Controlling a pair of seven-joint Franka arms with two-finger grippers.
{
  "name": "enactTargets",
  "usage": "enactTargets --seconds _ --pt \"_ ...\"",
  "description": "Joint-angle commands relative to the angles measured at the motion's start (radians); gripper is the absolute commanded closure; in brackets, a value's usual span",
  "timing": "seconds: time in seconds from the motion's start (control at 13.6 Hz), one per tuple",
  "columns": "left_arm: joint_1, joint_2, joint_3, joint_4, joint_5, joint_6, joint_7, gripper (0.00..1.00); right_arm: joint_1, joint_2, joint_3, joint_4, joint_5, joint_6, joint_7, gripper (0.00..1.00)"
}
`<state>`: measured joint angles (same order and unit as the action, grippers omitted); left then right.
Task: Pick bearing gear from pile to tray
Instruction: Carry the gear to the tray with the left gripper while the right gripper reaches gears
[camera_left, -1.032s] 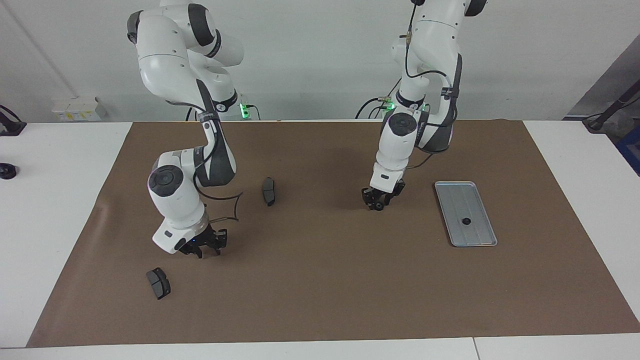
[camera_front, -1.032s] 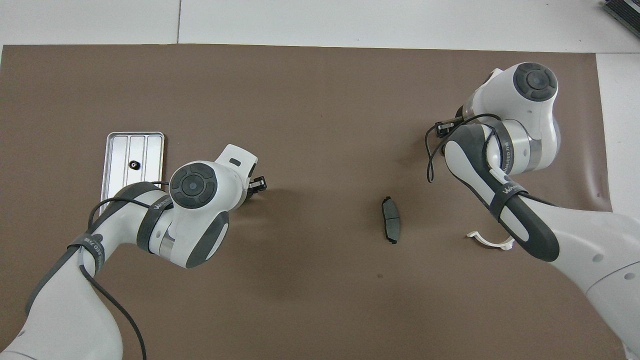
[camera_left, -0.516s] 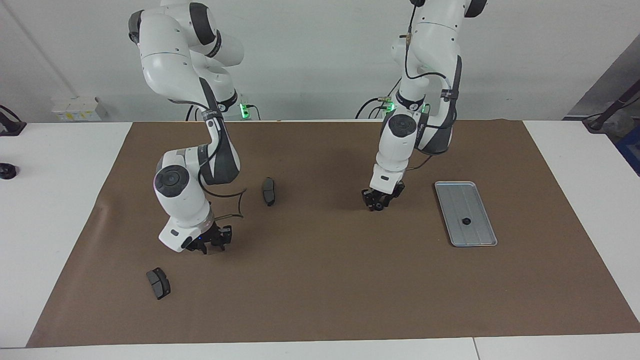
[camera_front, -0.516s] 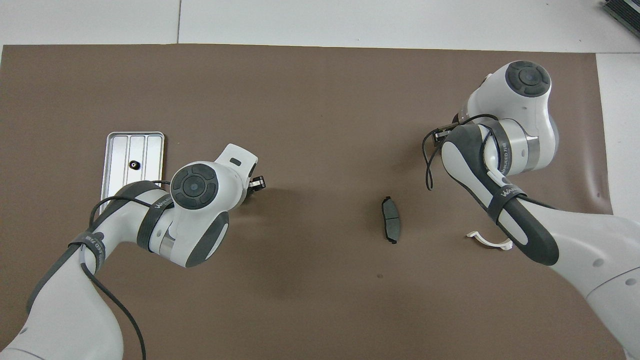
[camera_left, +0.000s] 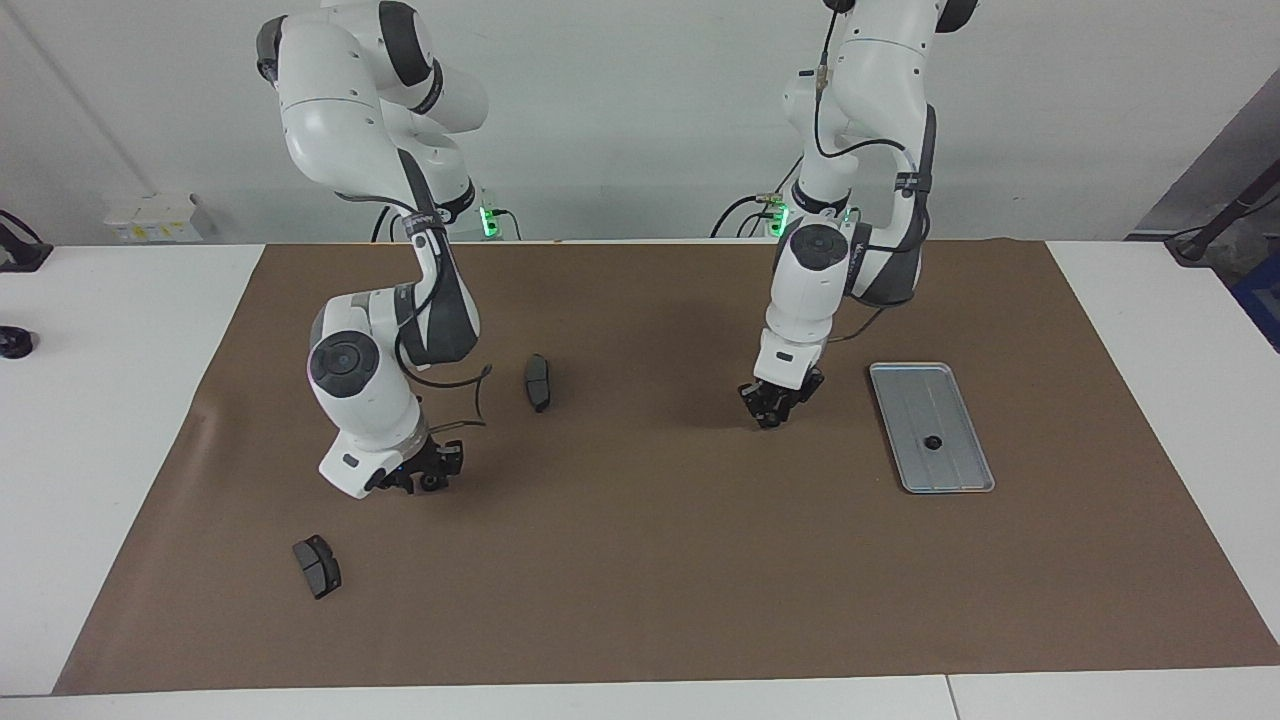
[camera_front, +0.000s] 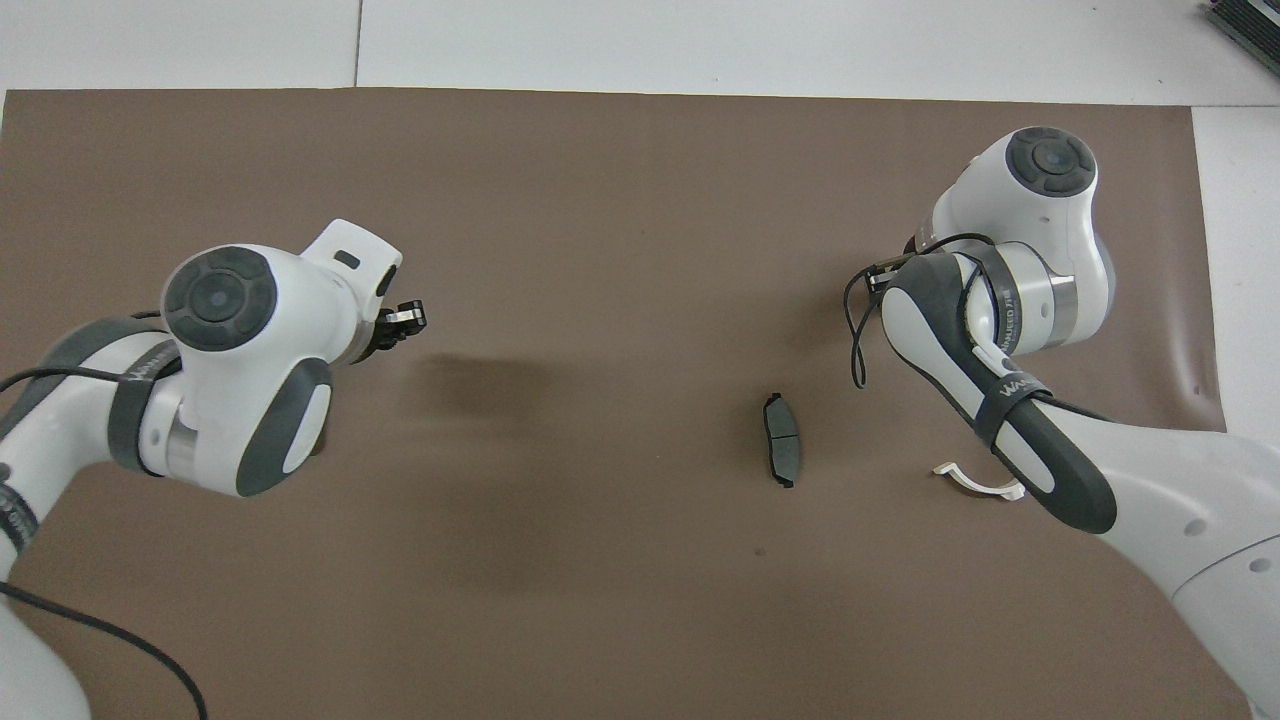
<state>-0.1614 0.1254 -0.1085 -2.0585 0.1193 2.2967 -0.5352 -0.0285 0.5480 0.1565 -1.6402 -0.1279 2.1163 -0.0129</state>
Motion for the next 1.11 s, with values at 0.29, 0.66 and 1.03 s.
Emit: enactTargets --seconds 0.29,0.66,1.03 --pt "0.272 -0.076 -0.007 -0.101 -0.104 -0.025 0.476 1.0 -0.008 -0.042 0.008 -0.056 -0.007 -0.006 0.01 0.59" --pt "0.275 -0.127 -0.007 -0.305 -0.107 0.17 0.485 1.0 -0.008 -0.042 0.008 -0.053 -0.007 -0.003 0.008 0.75" --pt "0.254 -0.121 -0.008 -0.33 -0.109 0.185 0.471 0.75 -0.008 -0.066 0.095 -0.018 0.001 0.069 0.017 0.83"
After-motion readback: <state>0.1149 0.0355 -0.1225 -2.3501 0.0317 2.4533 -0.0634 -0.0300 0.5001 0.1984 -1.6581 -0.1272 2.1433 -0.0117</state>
